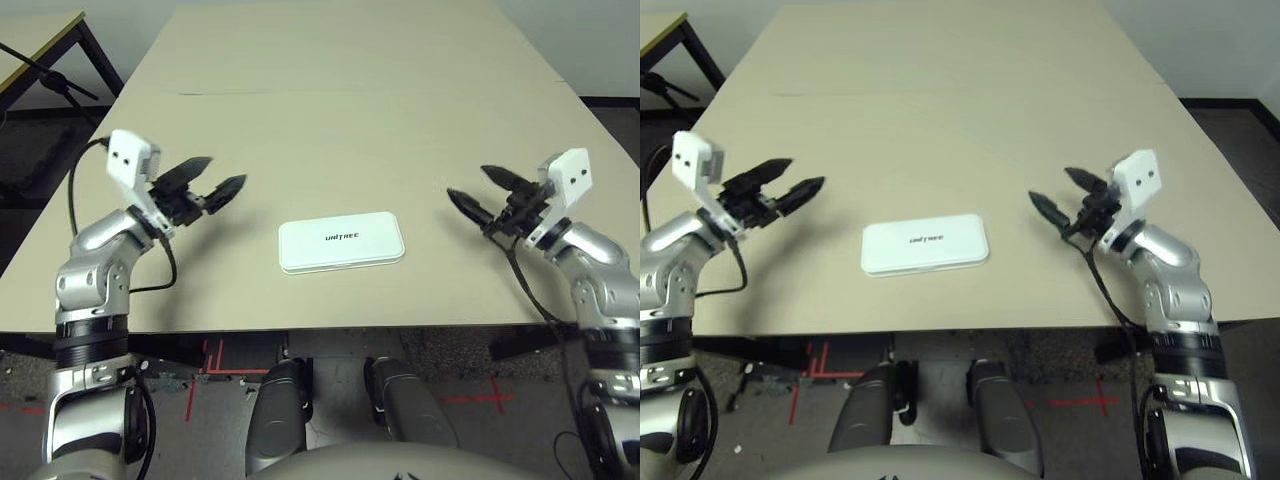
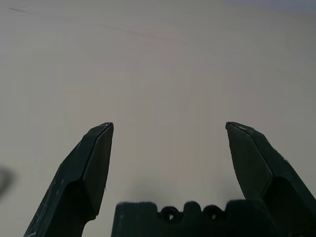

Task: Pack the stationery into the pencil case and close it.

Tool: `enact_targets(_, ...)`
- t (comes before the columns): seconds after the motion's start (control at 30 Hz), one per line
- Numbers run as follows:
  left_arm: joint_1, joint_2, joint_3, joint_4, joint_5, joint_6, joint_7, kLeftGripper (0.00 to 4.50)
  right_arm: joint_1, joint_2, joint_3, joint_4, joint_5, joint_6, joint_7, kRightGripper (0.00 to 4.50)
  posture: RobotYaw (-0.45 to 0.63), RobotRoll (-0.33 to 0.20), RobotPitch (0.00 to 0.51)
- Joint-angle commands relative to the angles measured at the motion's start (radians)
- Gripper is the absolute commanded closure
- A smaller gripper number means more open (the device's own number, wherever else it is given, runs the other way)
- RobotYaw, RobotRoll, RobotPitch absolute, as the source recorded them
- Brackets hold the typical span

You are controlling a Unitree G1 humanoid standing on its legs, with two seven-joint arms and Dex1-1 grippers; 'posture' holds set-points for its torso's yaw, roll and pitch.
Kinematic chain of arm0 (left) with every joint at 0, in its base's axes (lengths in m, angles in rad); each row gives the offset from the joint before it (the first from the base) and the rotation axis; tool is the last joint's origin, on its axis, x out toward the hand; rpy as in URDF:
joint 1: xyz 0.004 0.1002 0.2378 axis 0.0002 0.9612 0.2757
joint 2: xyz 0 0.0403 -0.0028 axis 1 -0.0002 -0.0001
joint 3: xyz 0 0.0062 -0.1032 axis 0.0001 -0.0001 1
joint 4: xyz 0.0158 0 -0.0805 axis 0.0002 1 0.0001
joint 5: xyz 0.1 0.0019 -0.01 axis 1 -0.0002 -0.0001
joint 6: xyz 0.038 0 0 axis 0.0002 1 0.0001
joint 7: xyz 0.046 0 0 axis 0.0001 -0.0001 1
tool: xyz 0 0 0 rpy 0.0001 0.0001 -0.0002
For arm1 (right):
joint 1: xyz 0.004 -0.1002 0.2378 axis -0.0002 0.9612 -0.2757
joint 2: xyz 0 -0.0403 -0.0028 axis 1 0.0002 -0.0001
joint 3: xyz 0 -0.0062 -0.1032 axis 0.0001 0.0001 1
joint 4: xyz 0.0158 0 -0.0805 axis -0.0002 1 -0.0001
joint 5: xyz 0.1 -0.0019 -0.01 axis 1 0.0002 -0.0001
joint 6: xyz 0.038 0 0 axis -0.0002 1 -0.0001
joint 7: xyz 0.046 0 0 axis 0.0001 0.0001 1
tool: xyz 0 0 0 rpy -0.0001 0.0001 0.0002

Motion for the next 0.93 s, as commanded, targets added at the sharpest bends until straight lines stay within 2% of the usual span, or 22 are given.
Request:
enact_targets(0.03,-0.028,-0.014,0.034,0.111,0.037,-0.097,0.096,0.01,-0.032,0.011,-0.041,0.113,-0.041,-0.061,-0.111,0.0,-0.05,0.0,0.143)
enact_targets(0.13,-0.077,-0.025,0.046,0.221,0.055,-0.186,0.163,0.01,-0.079,0.009,-0.077,0.223,-0.06,-0.115,-0.212,0.0,-0.05,0.0,0.142)
enact_targets(0.4,-0.185,-0.033,0.029,0.45,0.075,-0.366,0.191,0.01,-0.146,-0.024,-0.131,0.416,-0.076,-0.216,-0.34,0.0,-0.07,0.0,0.156)
enact_targets(0.6,-0.191,-0.04,0.02,0.483,0.073,-0.406,0.194,0.01,-0.15,-0.051,-0.142,0.462,-0.069,-0.24,-0.356,0.0,-0.08,0.0,0.182)
enact_targets(0.93,-0.187,-0.04,0.01,0.476,0.067,-0.395,0.181,0.01,-0.112,-0.034,-0.137,0.42,-0.071,-0.233,-0.348,0.0,-0.09,0.0,0.198)
